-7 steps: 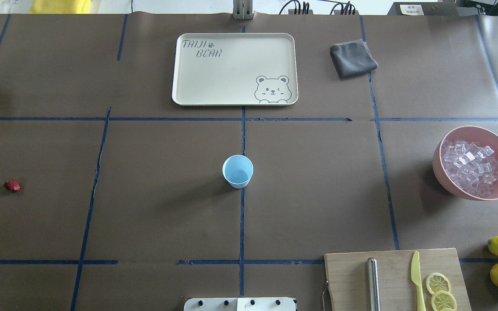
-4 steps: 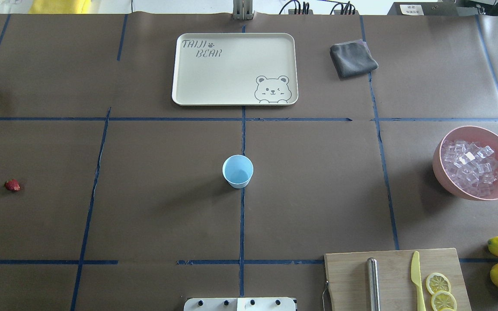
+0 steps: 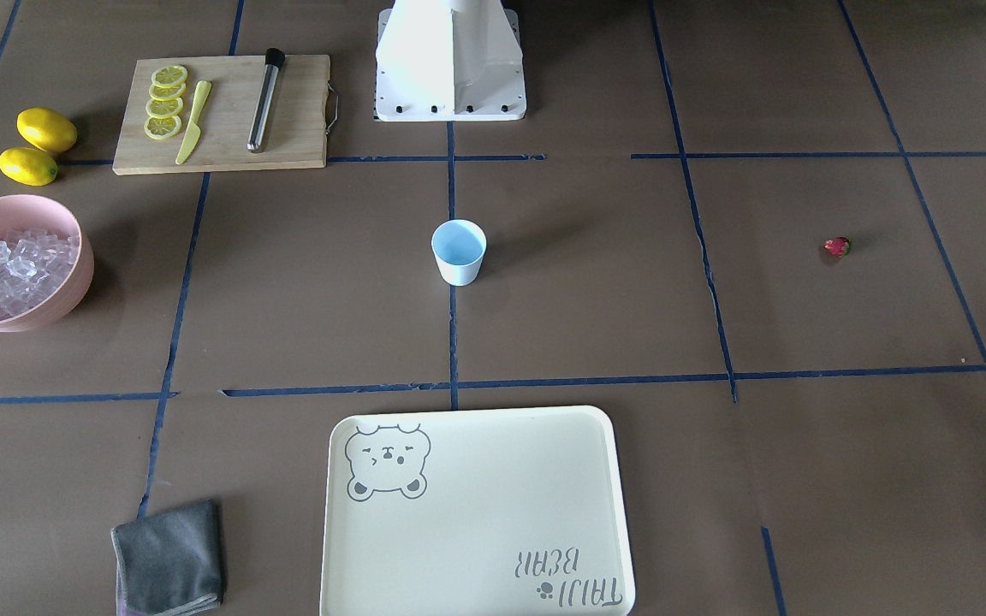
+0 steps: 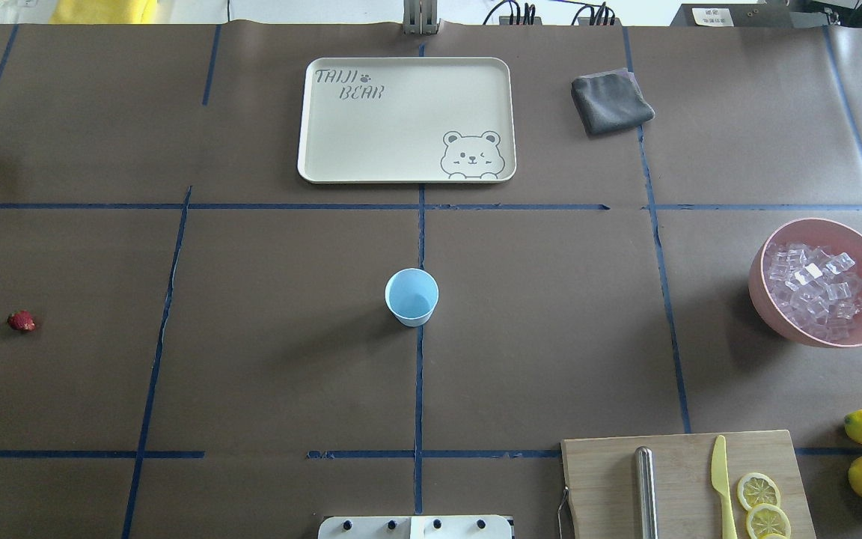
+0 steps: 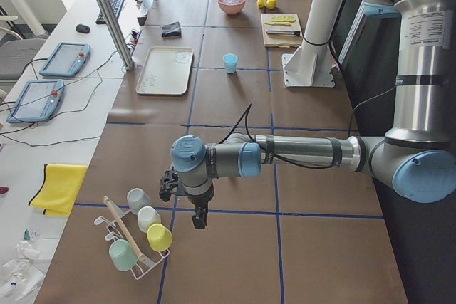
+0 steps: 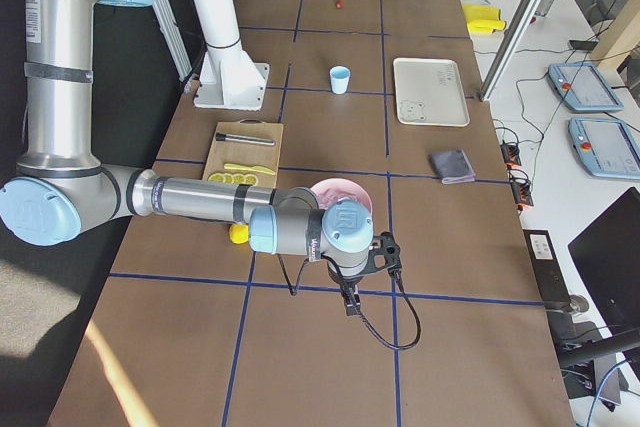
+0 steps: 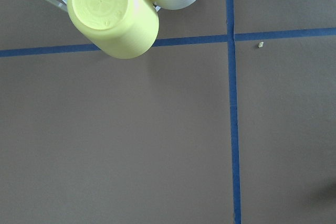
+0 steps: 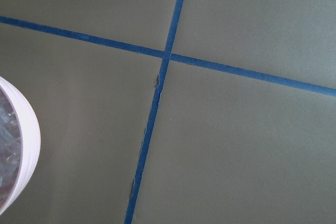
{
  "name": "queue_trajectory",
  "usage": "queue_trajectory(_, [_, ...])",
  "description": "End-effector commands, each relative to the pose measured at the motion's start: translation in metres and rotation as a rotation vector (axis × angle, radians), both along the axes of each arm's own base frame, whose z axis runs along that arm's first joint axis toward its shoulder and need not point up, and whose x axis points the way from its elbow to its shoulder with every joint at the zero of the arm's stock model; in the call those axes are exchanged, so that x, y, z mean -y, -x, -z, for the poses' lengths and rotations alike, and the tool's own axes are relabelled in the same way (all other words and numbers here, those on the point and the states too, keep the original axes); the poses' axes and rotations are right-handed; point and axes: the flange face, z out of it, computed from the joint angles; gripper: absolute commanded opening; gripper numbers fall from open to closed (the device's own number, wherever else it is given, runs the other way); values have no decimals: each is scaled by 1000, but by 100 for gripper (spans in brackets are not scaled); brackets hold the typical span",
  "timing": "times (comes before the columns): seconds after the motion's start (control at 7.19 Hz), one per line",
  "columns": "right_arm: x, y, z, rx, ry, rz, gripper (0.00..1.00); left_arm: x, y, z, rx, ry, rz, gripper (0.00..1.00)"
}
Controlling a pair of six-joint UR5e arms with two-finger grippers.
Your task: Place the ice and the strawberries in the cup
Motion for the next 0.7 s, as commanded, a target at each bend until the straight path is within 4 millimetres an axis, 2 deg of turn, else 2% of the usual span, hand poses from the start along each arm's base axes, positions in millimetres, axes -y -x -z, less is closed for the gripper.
queue_trajectory(0.0, [14, -1, 22, -5, -11, -36, 100, 15, 0, 16, -2, -28, 0, 100])
queue_trajectory(0.14, [39, 4, 55, -14, -53, -41, 100, 17, -7, 17, -6, -32, -12, 100])
queue_trajectory(0.28, [49, 5, 68, -39, -86, -40, 100, 17, -8, 18, -8, -33, -12, 100])
queue_trajectory(0.42, [43, 20, 55, 7, -55, -12, 100, 17, -8, 21, -8, -41, -12, 100])
queue_trajectory(0.56, [44, 35, 73, 49, -81, 14, 99, 17, -8, 22, -8, -45, -15, 100])
